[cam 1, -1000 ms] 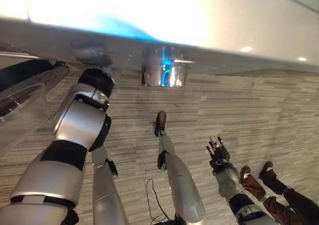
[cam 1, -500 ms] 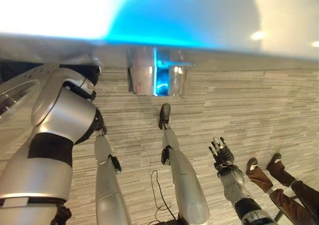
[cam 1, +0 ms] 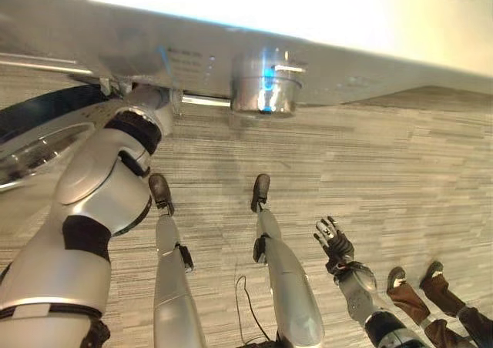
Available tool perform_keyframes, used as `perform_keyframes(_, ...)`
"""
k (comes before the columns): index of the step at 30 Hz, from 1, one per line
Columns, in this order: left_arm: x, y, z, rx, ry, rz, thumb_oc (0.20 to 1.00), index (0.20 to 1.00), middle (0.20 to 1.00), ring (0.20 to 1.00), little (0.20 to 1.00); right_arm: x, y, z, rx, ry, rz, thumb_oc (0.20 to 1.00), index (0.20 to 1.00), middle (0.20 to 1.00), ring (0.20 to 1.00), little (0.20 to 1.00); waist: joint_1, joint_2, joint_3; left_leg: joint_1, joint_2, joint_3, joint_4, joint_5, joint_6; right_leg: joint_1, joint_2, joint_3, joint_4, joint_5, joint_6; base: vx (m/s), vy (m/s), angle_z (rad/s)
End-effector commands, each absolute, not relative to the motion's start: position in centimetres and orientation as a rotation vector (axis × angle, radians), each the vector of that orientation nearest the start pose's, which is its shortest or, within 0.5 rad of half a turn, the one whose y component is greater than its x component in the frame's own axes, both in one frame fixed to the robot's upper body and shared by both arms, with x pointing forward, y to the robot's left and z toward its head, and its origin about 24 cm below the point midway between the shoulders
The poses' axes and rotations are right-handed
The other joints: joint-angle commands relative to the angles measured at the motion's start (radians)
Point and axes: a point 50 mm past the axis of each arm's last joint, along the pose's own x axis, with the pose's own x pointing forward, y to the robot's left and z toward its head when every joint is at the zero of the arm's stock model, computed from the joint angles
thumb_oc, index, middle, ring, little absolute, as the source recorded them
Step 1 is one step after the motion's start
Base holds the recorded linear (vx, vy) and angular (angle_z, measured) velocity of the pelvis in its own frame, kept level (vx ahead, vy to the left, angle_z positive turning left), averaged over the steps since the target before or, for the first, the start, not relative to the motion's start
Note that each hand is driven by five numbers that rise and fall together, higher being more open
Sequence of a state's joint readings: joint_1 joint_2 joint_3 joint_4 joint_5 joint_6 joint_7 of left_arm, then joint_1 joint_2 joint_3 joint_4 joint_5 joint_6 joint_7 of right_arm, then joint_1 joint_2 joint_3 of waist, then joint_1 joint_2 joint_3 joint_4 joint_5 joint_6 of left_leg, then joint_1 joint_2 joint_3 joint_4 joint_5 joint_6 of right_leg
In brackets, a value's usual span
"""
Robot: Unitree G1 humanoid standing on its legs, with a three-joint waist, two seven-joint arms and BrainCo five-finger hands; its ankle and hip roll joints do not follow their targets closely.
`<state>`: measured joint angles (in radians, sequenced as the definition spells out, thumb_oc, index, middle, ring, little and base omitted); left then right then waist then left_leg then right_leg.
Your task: Grab the laundry basket,head to the washer,open it,put in the laundry and shut it.
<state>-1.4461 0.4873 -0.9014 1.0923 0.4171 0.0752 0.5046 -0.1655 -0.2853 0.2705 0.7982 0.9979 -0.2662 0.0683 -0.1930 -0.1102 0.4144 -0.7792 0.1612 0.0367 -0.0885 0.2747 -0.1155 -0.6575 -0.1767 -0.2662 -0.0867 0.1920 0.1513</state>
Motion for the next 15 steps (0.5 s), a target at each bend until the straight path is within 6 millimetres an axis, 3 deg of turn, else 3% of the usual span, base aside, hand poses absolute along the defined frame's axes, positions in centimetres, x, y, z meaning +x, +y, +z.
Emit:
perform_keyframes(1,41.3,14.7,31.4,1.338,-0.672,0.441,1.0,1.0,1.0,1.0,1.0,18.9,-22.7,-9.6,0.515,0.494,-0.283,1.0,1.0,1.0,1.0,1.0,0.004,0.019,-0.009,0.144,0.0,0.013,0.001,-0.164,-0.04,0.012,0.028,0.043,0.108,-0.111,0.032,-0.03,0.054,-0.01)
perform_keyframes(2,41.0,14.9,27.5,1.212,-0.632,0.345,1.0,1.0,1.0,1.0,1.0,18.1,-22.8,-10.1,0.526,0.521,-0.303,1.0,1.0,1.0,1.0,1.0,0.018,0.03,-0.01,0.174,-0.005,0.019,0.001,-0.166,-0.037,0.039,0.022,0.044,0.106,-0.112,0.032,-0.02,0.037,0.02)
perform_keyframes(3,40.9,15.0,27.4,1.212,-0.629,0.345,1.0,1.0,1.0,1.0,1.0,18.0,-22.8,-10.1,0.524,0.522,-0.303,1.0,1.0,1.0,1.0,1.0,0.017,0.03,-0.01,0.175,-0.005,0.019,0.001,-0.166,-0.038,0.041,0.022,0.044,0.105,-0.112,0.032,-0.03,0.063,0.04)
perform_keyframes(4,40.2,15.1,22.7,1.079,-0.545,0.239,1.0,1.0,1.0,1.0,1.0,17.3,-23.1,-10.6,0.525,0.55,-0.331,1.0,1.0,1.0,1.0,1.0,0.031,0.041,-0.014,0.207,-0.011,0.024,0.001,-0.168,-0.035,0.068,0.019,0.045,0.107,-0.117,0.029,-0.01,0.034,0.05)
perform_keyframes(5,40.2,15.1,22.6,1.079,-0.543,0.239,1.0,1.0,1.0,1.0,1.0,17.2,-23.1,-10.6,0.523,0.552,-0.331,1.0,1.0,1.0,1.0,1.0,0.03,0.042,-0.015,0.208,-0.011,0.025,0.001,-0.168,-0.035,0.069,0.02,0.045,0.106,-0.117,0.029,-0.03,0.072,0.02)
perform_keyframes(6,38.8,15.7,17.2,0.924,-0.414,0.138,1.0,1.0,1.0,1.0,1.0,16.6,-23.6,-11.1,0.511,0.587,-0.359,1.0,1.0,1.0,1.0,1.0,0.043,0.057,-0.022,0.247,-0.015,0.031,0.001,-0.172,-0.031,0.104,0.015,0.049,0.105,-0.117,0.026,-0.02,0.061,-0.02)
perform_keyframes(8,36.8,15.9,11.6,0.795,-0.261,0.057,1.0,1.0,1.0,1.0,1.0,16.0,-23.9,-11.6,0.504,0.626,-0.389,1.0,1.0,1.0,1.0,1.0,0.058,0.072,-0.035,0.293,-0.019,0.037,0.001,-0.175,-0.028,0.15,0.011,0.052,0.102,-0.12,0.023,-0.02,0.056,-0.07)
perform_keyframes(9,36.8,15.9,11.6,0.794,-0.26,0.057,1.0,1.0,1.0,1.0,1.0,16.0,-23.9,-11.6,0.503,0.627,-0.389,1.0,1.0,1.0,1.0,1.0,0.058,0.072,-0.034,0.295,-0.019,0.037,0.001,-0.176,-0.028,0.152,0.011,0.052,0.102,-0.12,0.023,0.02,0.037,-0.1)
perform_keyframes(11,34.9,16.2,7.8,0.716,-0.148,0.018,1.0,1.0,1.0,1.0,1.0,15.6,-24.3,-11.9,0.487,0.656,-0.412,1.0,1.0,1.0,1.0,1.0,0.072,0.09,-0.048,0.34,-0.02,0.039,0.001,-0.178,-0.024,0.195,0.008,0.055,0.101,-0.125,0.02,0.03,0.033,-0.03)
perform_keyframes(12,32.6,17.0,4.1,0.655,-0.029,-0.006,1.0,1.0,1.0,1.0,1.0,15.1,-24.7,-12.2,0.473,0.682,-0.436,1.0,1.0,1.0,1.0,1.0,0.089,0.112,-0.064,0.39,-0.019,0.042,0.001,-0.18,-0.022,0.242,0.005,0.051,0.105,-0.135,0.016,0.0,0.0,0.0)
perform_keyframes(13,31.5,17.2,2.5,0.621,0.03,-0.02,1.0,1.0,1.0,1.0,1.0,14.9,-24.8,-12.4,0.461,0.696,-0.432,1.0,1.0,1.0,1.0,1.0,0.095,0.119,-0.071,0.412,-0.018,0.042,0.001,-0.181,-0.021,0.263,0.006,0.05,0.108,-0.141,0.013,0.03,-0.001,-0.02)
perform_keyframes(14,31.5,17.2,2.4,0.621,0.031,-0.02,1.0,1.0,1.0,1.0,1.0,14.9,-24.8,-12.4,0.461,0.696,-0.432,1.0,1.0,1.0,1.0,1.0,0.095,0.119,-0.07,0.413,-0.018,0.042,0.001,-0.181,-0.021,0.265,0.006,0.05,0.108,-0.141,0.013,0.05,-0.021,0.0)
perform_keyframes(15,29.1,17.9,-0.5,0.544,0.15,-0.04,1.0,1.0,1.0,1.0,1.0,14.5,-25.3,-12.6,0.44,0.724,-0.447,1.0,1.0,1.0,1.0,1.0,0.109,0.136,-0.091,0.458,-0.017,0.039,0.001,-0.18,-0.017,0.31,0.009,0.045,0.122,-0.16,0.006,0.06,-0.024,0.08)
